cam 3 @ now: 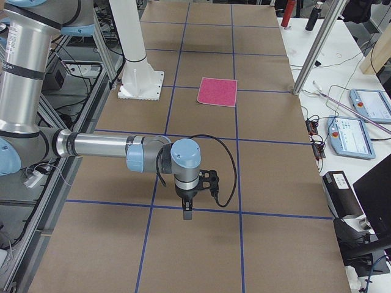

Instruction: Fold towel twice with both arms

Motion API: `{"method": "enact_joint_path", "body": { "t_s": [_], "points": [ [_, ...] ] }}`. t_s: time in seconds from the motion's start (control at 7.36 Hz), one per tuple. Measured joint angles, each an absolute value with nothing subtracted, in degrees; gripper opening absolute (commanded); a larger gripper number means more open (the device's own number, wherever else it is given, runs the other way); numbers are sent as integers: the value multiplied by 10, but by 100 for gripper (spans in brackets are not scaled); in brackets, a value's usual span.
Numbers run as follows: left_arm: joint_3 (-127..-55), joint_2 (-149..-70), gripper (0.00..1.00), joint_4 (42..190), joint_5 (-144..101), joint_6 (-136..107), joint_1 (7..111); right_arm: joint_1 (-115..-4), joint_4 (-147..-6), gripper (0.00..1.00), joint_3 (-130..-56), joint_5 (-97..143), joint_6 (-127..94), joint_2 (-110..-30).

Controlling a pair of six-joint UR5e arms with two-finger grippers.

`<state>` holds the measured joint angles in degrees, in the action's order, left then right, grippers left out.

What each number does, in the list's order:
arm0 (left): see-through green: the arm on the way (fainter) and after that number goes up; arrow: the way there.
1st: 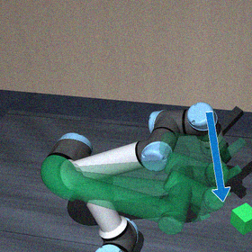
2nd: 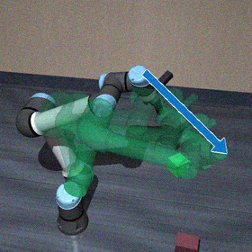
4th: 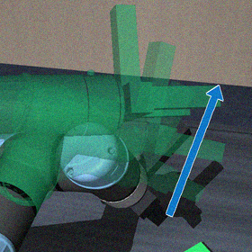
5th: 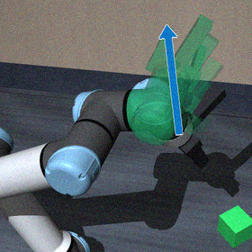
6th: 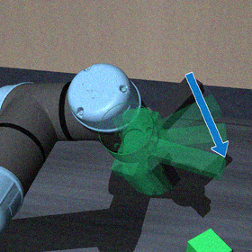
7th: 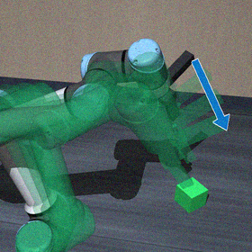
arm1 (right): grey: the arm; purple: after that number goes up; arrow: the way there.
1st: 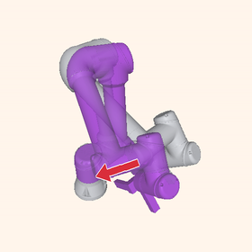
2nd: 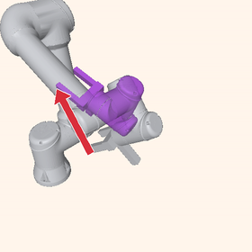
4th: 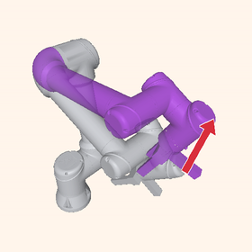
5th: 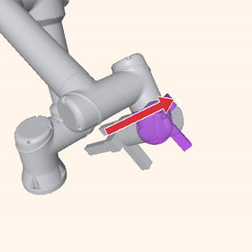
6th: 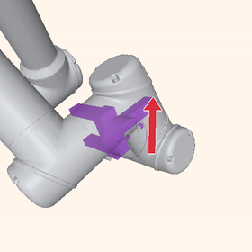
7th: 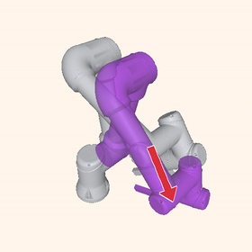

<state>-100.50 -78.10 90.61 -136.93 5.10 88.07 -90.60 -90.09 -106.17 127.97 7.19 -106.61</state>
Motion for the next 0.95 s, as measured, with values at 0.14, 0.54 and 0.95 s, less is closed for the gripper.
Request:
{"method": "enact_joint_path", "body": {
  "t_s": [0.14,0.54,0.95],
  "points": [
    [-1006,-780,100,906,-1370,51,881,-906,-901,100,-1062,1280,72,-1066],
    [-1022,-779,100,905,-1369,51,881,-906,-901,100,-1065,1280,71,-1063],
    [-1033,-778,100,905,-1316,50,878,-906,-844,100,-1064,1287,68,-1057]
  ]
}}
